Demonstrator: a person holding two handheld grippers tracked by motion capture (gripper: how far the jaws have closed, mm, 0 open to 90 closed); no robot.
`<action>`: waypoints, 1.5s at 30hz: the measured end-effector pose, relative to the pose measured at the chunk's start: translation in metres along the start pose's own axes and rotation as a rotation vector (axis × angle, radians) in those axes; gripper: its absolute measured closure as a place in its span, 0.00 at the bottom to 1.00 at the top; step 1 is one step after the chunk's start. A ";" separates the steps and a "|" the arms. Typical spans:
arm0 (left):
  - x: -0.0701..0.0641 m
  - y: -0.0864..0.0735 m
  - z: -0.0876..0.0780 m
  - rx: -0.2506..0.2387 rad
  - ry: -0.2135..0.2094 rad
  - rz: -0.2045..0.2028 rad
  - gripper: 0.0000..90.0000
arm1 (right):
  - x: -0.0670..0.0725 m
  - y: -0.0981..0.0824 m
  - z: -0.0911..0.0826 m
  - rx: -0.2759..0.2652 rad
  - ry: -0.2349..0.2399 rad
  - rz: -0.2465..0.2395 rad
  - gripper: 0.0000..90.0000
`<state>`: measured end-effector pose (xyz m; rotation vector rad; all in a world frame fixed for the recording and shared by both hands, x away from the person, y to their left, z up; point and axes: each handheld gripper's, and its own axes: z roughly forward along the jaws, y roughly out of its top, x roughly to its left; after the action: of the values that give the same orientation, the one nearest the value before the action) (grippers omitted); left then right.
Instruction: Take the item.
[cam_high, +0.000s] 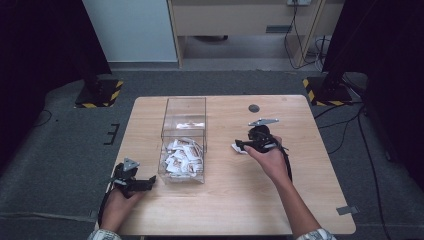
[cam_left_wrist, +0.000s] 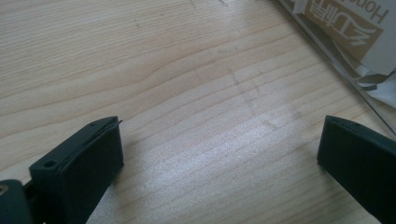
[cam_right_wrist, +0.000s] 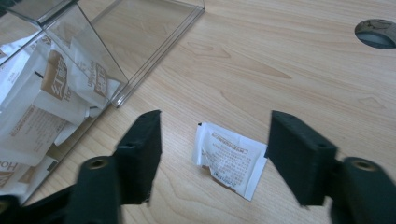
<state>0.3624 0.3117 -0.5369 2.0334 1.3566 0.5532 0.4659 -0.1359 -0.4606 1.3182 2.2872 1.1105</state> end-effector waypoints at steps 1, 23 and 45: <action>0.000 0.000 0.000 0.000 0.000 0.000 0.00 | 0.001 0.000 -0.001 0.000 -0.004 -0.006 0.28; 0.000 0.000 0.000 0.000 0.000 0.000 0.00 | 0.006 -0.060 -0.025 -0.012 -0.017 -0.027 0.08; 0.000 0.000 0.000 0.001 0.002 -0.001 0.00 | 0.018 -0.119 -0.017 0.108 -0.098 -0.071 0.02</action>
<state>0.3623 0.3116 -0.5368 2.0333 1.3584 0.5545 0.3735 -0.1638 -0.5344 1.2887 2.3314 0.8907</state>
